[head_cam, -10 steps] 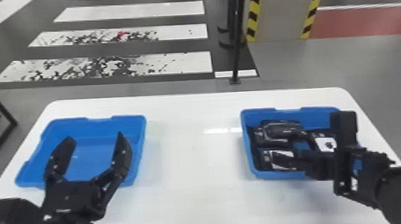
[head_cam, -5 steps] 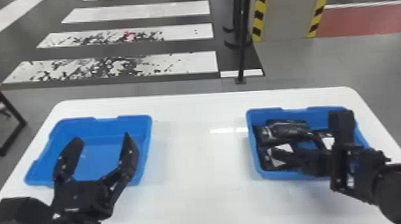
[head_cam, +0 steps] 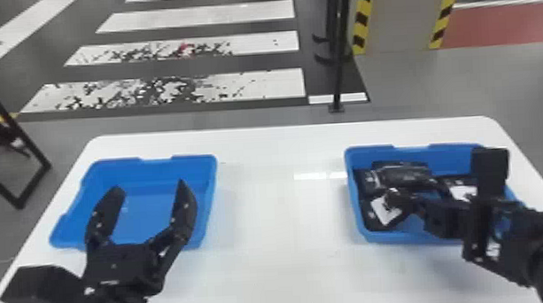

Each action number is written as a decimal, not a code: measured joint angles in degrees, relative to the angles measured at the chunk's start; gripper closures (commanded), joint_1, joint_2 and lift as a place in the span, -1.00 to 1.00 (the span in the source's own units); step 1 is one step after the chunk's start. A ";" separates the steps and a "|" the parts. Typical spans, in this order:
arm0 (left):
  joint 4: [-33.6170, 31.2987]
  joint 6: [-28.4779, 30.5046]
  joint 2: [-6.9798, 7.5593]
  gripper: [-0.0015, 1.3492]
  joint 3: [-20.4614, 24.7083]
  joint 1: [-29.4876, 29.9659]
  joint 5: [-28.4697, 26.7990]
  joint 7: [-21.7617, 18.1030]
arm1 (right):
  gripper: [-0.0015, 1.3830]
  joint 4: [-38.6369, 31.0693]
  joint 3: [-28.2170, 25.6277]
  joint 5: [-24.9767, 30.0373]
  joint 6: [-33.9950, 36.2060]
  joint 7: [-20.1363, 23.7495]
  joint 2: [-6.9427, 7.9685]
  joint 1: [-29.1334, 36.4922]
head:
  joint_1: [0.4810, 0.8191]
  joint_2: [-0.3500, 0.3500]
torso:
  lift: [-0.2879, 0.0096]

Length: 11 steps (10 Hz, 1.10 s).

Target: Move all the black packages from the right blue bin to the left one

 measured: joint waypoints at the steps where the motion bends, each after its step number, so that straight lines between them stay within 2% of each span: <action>1: 0.05 -0.29 0.00 -0.84 0.00 0.05 0.18 -0.01 | 0.71 -0.30 -1.26 -0.18 -1.44 0.02 0.30 0.97 | 0.27 0.14 | -0.01; 4: 0.07 -1.56 -0.12 -0.84 0.08 0.28 0.75 0.02 | 0.71 -7.81 -7.68 -3.30 -4.24 0.01 1.29 6.12 | 0.27 0.03 | -0.01; 5: 0.10 -2.05 -0.21 -0.84 0.05 0.31 1.74 0.04 | 0.71 -9.56 -9.38 -7.23 -5.55 0.84 1.30 7.17 | 0.27 0.02 | -0.01; 7: 0.43 -2.01 -0.22 -0.84 -1.11 0.02 7.03 0.43 | 0.71 -6.20 -10.64 -18.60 -8.45 6.86 1.00 5.66 | 0.27 0.06 | -0.01; 9: 0.78 -1.91 0.21 -0.84 -3.17 -0.49 13.72 0.48 | 0.71 0.51 -5.97 -27.57 -11.43 13.60 -0.21 2.54 | 0.27 0.18 | -0.01; 11: 0.89 -1.83 1.19 -0.85 -6.76 -1.44 21.32 0.07 | 0.71 5.40 1.12 -35.37 -13.25 16.72 -1.17 -0.03 | 0.27 0.29 | -0.01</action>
